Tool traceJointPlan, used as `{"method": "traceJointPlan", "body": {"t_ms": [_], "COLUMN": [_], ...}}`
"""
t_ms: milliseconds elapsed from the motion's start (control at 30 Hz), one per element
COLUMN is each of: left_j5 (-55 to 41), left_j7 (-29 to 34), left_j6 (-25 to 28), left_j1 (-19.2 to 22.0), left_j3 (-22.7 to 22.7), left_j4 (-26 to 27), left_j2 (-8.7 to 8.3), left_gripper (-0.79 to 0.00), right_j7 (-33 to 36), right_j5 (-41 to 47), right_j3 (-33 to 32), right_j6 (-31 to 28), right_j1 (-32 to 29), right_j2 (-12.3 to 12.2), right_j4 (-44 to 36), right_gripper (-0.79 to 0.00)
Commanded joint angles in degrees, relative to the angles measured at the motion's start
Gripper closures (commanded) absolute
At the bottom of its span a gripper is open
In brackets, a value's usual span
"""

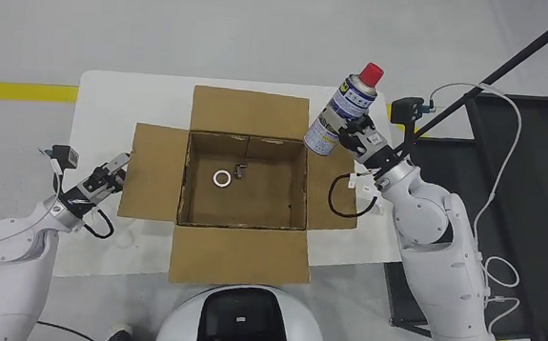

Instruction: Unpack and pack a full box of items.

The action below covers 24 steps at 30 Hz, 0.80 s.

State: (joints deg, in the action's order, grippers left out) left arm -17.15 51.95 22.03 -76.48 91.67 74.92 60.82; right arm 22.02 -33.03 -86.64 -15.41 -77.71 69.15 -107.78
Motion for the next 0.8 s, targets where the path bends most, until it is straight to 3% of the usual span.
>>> {"method": "traceJointPlan", "body": {"t_ms": [0,467,767], "left_j5": [0.00,0.00,0.00], "left_j7": [0.00,0.00,0.00], "left_j6": [0.00,0.00,0.00], "left_j1": [0.00,0.00,0.00], "left_j3": [0.00,0.00,0.00], "left_j4": [0.00,0.00,0.00], "left_j2": [0.00,0.00,0.00], "left_gripper": [-0.785,-0.785,-0.785], "right_j7": [0.00,-0.38,-5.89], "right_j5": [0.00,-0.54,-5.62], "right_j3": [0.00,-0.14,-7.48], "right_j6": [0.00,-0.20,-13.14], "right_j1": [0.00,-0.08,-1.91], "right_j2": [0.00,-0.04,-1.28], "right_j4": [0.00,-0.11,4.79], "right_gripper": [0.000,0.000,0.000]}}
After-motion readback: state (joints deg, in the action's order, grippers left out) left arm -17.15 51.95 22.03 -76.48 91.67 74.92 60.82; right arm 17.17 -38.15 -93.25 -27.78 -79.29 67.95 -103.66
